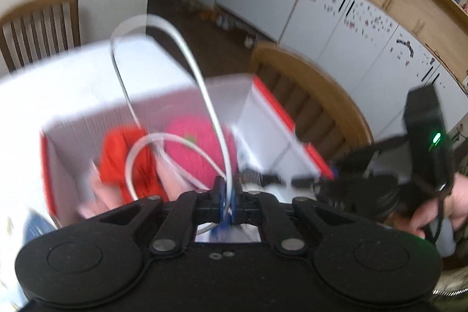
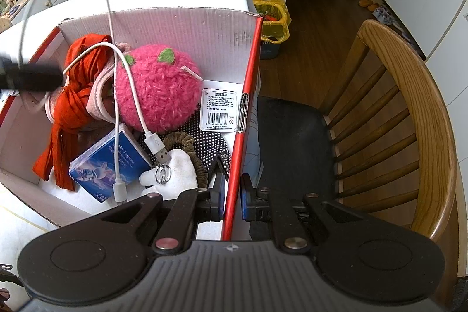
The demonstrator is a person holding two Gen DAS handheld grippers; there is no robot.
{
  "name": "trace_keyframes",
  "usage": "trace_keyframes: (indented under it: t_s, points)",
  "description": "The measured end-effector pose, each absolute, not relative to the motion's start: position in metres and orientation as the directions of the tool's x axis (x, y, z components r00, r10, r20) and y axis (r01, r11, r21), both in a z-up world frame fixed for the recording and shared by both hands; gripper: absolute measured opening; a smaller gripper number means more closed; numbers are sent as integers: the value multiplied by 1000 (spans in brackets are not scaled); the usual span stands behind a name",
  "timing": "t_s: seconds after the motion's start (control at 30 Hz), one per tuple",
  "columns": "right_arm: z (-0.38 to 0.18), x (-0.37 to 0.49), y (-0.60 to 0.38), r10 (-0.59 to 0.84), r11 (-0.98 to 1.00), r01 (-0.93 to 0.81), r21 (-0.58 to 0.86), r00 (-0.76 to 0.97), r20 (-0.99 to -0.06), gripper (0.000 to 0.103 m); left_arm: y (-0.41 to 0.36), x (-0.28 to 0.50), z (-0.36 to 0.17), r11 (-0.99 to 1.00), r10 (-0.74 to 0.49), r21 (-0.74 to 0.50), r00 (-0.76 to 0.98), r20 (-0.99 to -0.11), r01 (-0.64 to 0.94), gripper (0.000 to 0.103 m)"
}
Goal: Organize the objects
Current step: 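Lower the white cable into the box and open the left gripper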
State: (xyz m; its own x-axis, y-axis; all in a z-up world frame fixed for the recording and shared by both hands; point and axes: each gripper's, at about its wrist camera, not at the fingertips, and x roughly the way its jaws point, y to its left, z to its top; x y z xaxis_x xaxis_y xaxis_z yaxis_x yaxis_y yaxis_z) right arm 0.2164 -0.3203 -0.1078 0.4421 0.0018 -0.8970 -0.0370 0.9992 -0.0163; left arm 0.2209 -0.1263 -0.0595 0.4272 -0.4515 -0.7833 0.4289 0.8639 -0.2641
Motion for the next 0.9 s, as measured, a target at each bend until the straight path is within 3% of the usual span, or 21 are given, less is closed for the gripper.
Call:
trace_keyframes:
  t_s: [0.33, 0.6, 0.9]
  points:
    - [-109, 217, -319, -3, 999, -38, -22, 439, -898, 10, -125, 226, -128, 833, -530, -473, 170, -831, 287, 5]
    - [-110, 218, -319, -4, 999, -37, -22, 439, -898, 10, -117, 225, -134, 840, -519, -465, 167, -838, 279, 14]
    - [-110, 218, -319, -3, 999, -36, -21, 440, -898, 10, -111, 215, -119, 848, -517, -458, 225, -826, 269, 44]
